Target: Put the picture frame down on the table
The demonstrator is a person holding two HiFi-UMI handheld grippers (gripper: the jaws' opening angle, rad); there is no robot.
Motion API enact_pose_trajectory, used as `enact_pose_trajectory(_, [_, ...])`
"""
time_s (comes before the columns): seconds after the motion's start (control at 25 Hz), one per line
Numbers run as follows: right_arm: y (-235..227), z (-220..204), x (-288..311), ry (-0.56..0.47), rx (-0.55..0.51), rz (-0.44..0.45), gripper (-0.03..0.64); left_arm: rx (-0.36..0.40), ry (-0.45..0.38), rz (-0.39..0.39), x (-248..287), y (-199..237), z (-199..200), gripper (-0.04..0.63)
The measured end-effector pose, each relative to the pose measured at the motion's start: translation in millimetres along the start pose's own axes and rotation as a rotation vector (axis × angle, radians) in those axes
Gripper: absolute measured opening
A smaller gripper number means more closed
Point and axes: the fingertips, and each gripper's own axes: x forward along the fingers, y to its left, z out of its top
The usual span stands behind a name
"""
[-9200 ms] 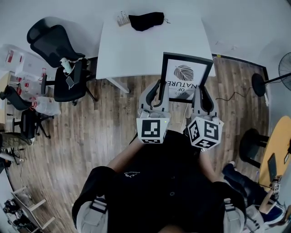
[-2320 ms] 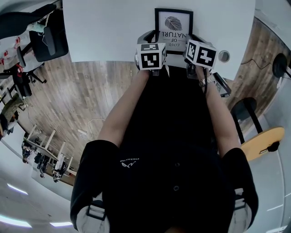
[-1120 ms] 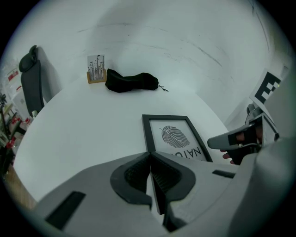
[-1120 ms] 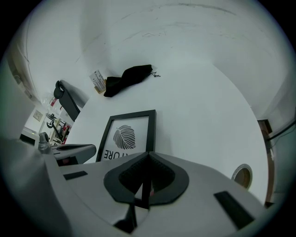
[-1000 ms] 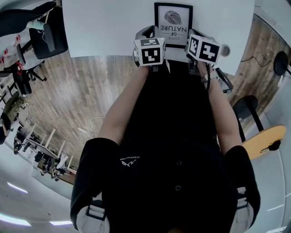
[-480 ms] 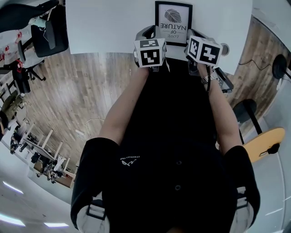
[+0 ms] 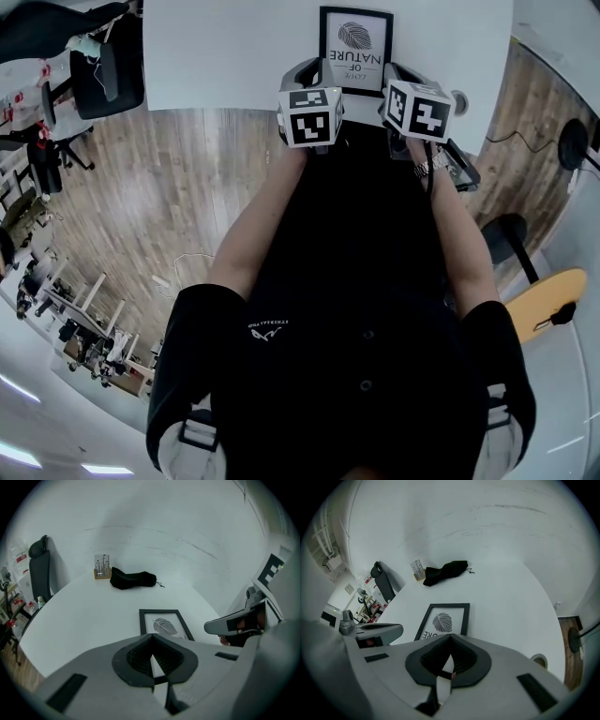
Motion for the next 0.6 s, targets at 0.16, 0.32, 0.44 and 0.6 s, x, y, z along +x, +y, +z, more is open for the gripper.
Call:
enact_pose_trajectory(0.16, [0,6,-12,-0.037,-0.004,0.010,-0.002,0.010,-0.023,-0.006,-11,-6,4,0.008])
enact_pose_trajectory(0.32, [2,9,-24,-0.054,0.007,0.019,-0.002,0.017,-0.048,-0.019,-24,-13,8,0.008])
enact_pose_trajectory(0.44, [7,12,-36,-0.083,0.018,0.033,-0.002,0.021,-0.075,-0.030,-36,-18,14,0.007])
enact_pose_trajectory(0.6, [16,16,-52,-0.112,-0.003,0.053,-0.002,0.044,-0.115,-0.044,-52,-26,23,0.008])
